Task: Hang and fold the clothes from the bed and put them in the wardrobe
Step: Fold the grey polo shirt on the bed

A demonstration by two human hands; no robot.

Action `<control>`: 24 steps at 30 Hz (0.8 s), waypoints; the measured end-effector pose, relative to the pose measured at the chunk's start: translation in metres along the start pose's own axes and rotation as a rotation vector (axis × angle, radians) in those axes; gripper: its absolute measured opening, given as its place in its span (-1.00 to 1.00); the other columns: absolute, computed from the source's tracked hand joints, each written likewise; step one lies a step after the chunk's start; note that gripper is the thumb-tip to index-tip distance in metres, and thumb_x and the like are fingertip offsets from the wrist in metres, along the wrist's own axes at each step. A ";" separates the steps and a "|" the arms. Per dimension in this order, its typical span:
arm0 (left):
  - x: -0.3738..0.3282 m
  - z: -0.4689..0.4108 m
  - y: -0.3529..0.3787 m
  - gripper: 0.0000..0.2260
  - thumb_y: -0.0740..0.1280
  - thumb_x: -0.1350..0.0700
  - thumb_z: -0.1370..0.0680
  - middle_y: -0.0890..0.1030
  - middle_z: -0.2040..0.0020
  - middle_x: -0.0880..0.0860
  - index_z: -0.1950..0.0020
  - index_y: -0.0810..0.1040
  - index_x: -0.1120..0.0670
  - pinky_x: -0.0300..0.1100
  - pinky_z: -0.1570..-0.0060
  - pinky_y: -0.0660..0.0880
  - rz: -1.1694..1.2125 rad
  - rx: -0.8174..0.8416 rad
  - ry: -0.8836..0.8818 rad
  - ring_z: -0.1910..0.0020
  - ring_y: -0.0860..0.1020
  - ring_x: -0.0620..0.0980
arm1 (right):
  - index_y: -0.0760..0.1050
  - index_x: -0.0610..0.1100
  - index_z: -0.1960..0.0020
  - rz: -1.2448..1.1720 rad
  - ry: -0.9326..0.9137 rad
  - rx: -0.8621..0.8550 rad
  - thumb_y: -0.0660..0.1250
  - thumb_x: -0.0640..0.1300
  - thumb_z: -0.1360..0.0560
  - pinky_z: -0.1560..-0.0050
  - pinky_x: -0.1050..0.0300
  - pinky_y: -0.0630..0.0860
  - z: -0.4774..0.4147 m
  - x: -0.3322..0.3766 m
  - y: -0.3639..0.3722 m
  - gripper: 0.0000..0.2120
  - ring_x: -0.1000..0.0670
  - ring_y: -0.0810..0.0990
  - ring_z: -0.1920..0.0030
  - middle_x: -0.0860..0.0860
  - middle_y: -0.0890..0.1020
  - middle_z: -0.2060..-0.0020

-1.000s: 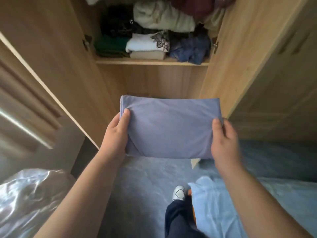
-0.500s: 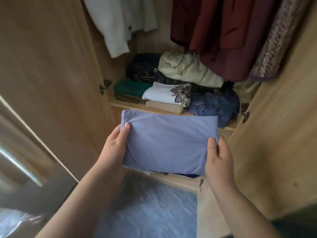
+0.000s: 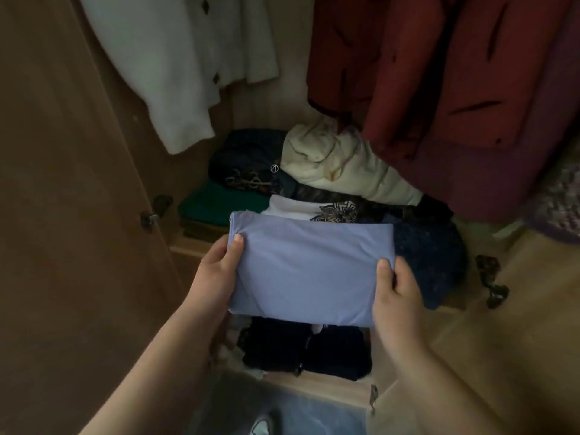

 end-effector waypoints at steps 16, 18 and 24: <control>0.020 -0.288 0.051 -0.67 0.27 -0.12 -0.61 0.57 0.04 0.06 -0.16 0.51 0.13 -0.10 0.11 0.41 -0.542 0.105 0.111 0.01 0.57 0.15 | 0.41 -0.06 0.06 0.647 0.211 0.012 0.00 0.22 -0.64 0.12 -0.06 0.57 -0.182 -0.041 0.123 -0.59 -0.12 0.59 0.18 -0.07 0.60 0.17; 0.036 -0.292 0.056 -0.66 0.24 -0.15 -0.62 0.55 0.08 0.07 -0.15 0.46 0.12 -0.08 0.14 0.41 -0.607 0.121 0.074 0.02 0.58 0.18 | 0.44 -0.10 -0.03 0.746 0.313 0.061 0.01 0.24 -0.63 0.05 -0.07 0.57 -0.187 -0.058 0.128 -0.56 -0.18 0.61 0.08 -0.13 0.63 0.07; 0.031 -0.296 0.052 -0.60 0.22 -0.21 -0.60 0.51 -0.10 0.09 -0.23 0.35 0.09 0.00 0.05 0.50 -0.815 0.140 0.131 -0.03 0.54 0.15 | 0.39 -0.12 -0.17 0.733 0.366 0.065 0.08 0.25 -0.61 0.05 -0.08 0.54 -0.195 -0.060 0.123 -0.55 -0.19 0.59 0.00 -0.09 0.56 0.02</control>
Point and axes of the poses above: each hand's wrist, its own z-axis away from the middle knuckle, its own y-axis out of the palm, x = y × z, the point moved 6 cm from there along -z, towards the middle knuckle
